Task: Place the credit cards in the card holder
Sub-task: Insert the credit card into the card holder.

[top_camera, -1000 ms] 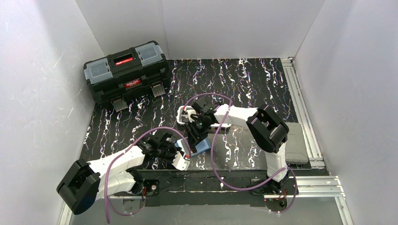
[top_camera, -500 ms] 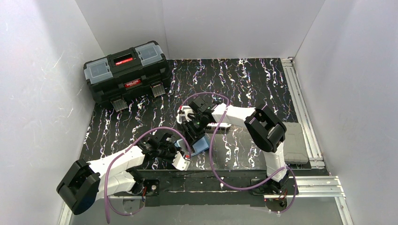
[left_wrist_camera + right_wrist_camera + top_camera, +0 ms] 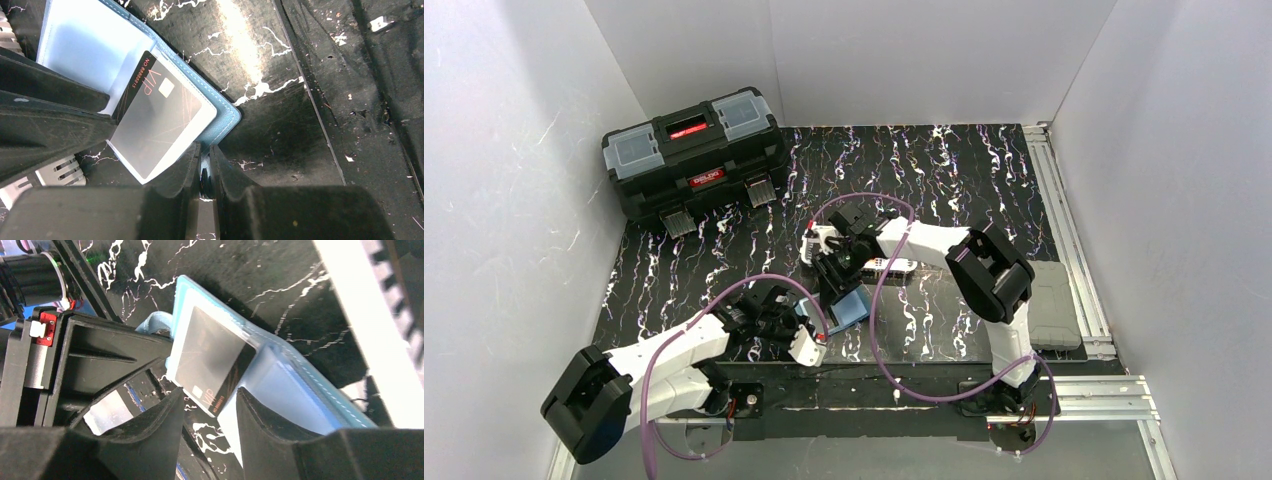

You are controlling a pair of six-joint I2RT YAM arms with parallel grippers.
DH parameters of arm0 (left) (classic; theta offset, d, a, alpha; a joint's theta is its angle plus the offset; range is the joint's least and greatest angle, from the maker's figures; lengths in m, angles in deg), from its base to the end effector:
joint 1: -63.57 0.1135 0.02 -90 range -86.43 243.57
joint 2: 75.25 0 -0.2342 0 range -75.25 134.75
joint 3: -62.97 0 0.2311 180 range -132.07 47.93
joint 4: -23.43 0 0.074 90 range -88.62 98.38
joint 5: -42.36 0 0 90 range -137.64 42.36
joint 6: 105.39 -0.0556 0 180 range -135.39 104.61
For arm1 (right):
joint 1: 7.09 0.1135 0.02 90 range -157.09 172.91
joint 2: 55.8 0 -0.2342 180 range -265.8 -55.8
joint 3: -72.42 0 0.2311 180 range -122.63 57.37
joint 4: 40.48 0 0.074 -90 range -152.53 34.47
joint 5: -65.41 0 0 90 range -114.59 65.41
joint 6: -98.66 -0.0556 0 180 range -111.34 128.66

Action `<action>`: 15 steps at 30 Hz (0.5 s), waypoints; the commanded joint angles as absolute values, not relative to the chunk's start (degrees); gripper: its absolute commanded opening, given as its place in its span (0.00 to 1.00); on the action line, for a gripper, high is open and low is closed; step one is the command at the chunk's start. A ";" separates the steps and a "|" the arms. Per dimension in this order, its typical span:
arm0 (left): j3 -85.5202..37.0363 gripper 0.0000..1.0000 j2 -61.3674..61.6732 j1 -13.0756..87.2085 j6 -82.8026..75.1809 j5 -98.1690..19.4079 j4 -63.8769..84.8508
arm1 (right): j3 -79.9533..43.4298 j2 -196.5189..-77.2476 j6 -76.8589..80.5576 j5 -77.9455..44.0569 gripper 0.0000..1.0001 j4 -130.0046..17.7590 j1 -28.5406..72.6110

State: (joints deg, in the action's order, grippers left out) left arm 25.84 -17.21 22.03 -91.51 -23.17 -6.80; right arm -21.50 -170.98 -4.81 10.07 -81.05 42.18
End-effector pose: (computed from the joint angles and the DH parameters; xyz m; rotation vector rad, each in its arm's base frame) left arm 0.1270 -0.1433 0.1327 2.1170 1.0692 -0.2417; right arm 0.2315 0.3173 0.1361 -1.0781 2.6186 1.1209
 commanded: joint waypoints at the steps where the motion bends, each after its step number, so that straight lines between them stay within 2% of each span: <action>1: 26.59 0.09 -18.05 21.92 -92.50 -21.11 -8.41 | -20.59 -168.71 -4.75 10.19 0.48 -80.71 40.99; 5: 26.31 0.09 -17.65 21.97 -92.43 -21.10 -8.32 | -20.19 -170.04 -5.62 10.84 0.45 -79.97 41.00; 15: 26.47 0.09 -17.51 21.96 -92.35 -21.40 -7.85 | -22.69 -172.54 -5.67 11.97 0.45 -80.33 42.15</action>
